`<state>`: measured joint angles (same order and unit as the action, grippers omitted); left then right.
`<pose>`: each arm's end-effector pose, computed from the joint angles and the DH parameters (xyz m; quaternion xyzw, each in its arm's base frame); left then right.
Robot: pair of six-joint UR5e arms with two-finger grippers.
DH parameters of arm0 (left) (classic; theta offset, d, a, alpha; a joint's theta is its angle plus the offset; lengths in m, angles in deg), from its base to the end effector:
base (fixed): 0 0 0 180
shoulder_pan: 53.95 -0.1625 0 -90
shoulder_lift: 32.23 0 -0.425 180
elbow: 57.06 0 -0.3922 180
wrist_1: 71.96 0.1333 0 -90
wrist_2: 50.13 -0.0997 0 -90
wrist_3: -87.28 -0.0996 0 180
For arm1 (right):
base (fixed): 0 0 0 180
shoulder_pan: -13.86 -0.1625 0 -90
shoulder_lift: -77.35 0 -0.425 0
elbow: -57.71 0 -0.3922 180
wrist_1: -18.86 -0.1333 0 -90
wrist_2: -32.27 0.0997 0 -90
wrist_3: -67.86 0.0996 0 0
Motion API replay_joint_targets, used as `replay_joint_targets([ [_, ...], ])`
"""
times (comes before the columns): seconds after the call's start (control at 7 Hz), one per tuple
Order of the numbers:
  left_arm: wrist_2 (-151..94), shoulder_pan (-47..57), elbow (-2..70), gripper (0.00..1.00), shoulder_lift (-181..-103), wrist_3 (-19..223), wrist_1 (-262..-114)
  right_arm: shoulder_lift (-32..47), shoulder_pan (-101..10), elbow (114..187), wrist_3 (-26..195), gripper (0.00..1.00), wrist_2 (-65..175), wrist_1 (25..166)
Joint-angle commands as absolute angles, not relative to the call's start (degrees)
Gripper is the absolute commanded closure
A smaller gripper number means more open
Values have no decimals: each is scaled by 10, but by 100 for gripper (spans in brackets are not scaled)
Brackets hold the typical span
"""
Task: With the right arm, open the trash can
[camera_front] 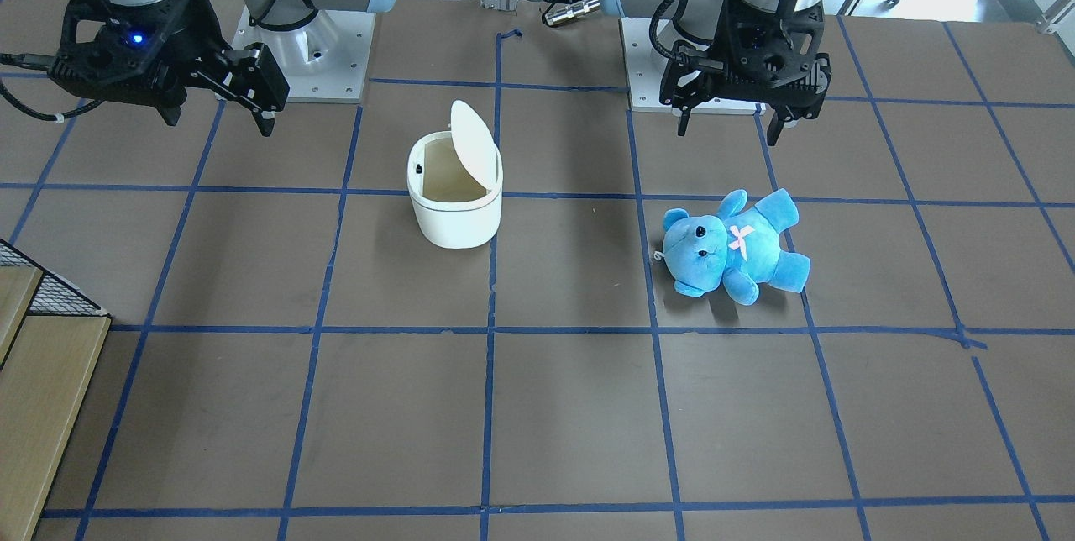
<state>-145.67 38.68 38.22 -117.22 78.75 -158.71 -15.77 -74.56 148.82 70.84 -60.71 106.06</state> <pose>-0.1447 -0.4536 0.4902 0.0958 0.9939 -0.0235 0.0496 0.1152 -0.4705 0.4998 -0.0396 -0.9989 -0.0066 0.0261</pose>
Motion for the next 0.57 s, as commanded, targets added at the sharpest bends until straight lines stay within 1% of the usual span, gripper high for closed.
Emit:
replay_joint_targets([
  [0.0, -1457, 387, 382, 0, -1172, 788, -1587, -158, -746, 1488, 708, 0, -608, 1063],
  [0.43, -1457, 387, 382, 0, -1172, 788, -1587, -158, -746, 1488, 708, 0, -609, 1060],
])
